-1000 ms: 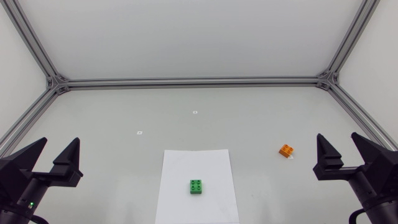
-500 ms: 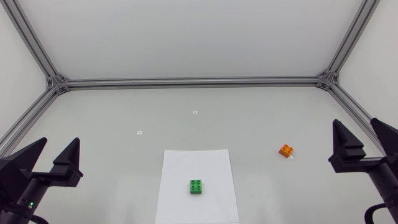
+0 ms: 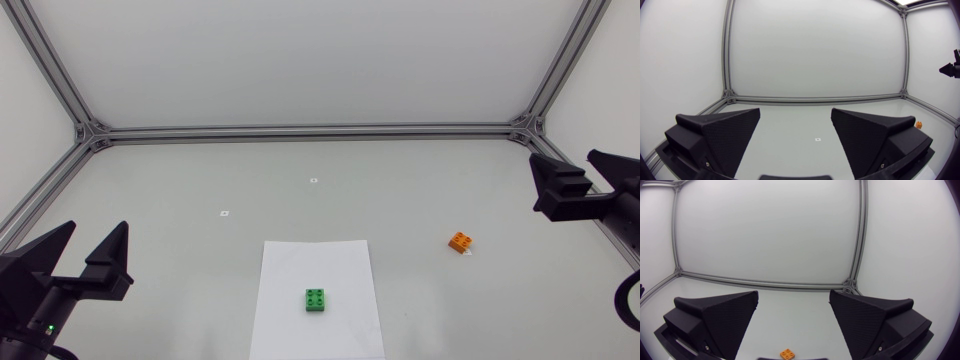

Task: Pick up the orange 2x2 brick with the right arm and stack it on top of the green 2x2 brick in the center

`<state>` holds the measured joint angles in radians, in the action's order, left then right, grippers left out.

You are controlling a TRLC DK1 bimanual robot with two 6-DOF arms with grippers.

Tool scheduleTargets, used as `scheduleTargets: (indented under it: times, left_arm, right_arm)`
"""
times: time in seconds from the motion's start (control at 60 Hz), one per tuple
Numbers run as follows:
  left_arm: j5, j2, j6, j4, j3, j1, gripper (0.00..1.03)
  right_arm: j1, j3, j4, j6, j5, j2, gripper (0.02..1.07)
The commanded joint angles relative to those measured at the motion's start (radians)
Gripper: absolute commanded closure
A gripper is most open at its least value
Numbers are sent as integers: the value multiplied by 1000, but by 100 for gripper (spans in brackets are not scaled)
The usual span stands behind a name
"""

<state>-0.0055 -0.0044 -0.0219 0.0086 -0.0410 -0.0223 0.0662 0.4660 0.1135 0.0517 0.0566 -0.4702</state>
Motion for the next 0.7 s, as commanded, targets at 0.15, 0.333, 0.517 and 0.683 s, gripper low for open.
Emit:
scheduleTargets:
  times: [0.15,0.333,0.517,0.683]
  left_arm:
    - [4,-8,13,-15,41,5,4]
    - [4,-8,13,-15,41,5,4]
    - [4,-8,13,-15,41,5,4]
    - [4,-8,13,-15,41,5,4]
  right_arm:
    - [70,184,118,-19,86,-278,6]
    - [96,352,291,27,129,-518,6]
    - [124,497,474,152,163,-737,6]
    - [122,585,612,313,209,-869,6]
